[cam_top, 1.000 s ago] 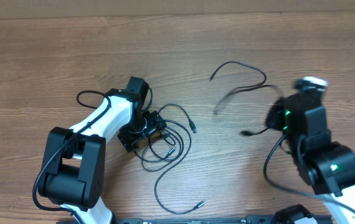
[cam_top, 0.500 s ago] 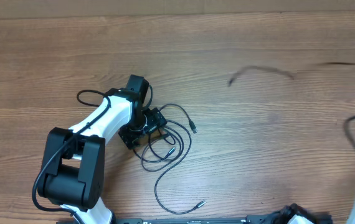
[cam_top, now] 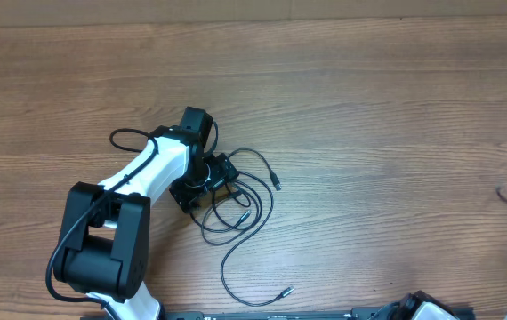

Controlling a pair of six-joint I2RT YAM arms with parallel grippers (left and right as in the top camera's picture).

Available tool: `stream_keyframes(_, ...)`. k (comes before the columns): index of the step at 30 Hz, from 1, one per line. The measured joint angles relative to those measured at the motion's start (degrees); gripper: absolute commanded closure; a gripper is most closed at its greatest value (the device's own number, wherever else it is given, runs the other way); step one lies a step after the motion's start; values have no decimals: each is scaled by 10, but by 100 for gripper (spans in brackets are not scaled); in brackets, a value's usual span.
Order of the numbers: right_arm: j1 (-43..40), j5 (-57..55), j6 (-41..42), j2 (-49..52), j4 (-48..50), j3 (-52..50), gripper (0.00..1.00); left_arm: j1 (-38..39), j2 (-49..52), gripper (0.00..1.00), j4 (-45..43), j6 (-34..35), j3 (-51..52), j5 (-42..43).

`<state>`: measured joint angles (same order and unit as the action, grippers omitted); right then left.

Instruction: Untangle cables

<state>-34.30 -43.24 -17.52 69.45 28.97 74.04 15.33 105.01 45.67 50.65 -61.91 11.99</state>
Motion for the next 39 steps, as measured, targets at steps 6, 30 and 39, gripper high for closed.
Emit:
stream_keyframes(6, -17, 27, -44, 69, -102, 21, 96, 0, 0, 0, 0, 0, 0, 0)
stream_keyframes(30, -14, 367, 305, 241, -643, 13, 0, 0, -1, 1, -12, 2, -1, 0)
stream_keyframes(39, 98, 657, 328, 216, -767, 13, 0, 0, -1, 1, -12, 2, -1, 0)
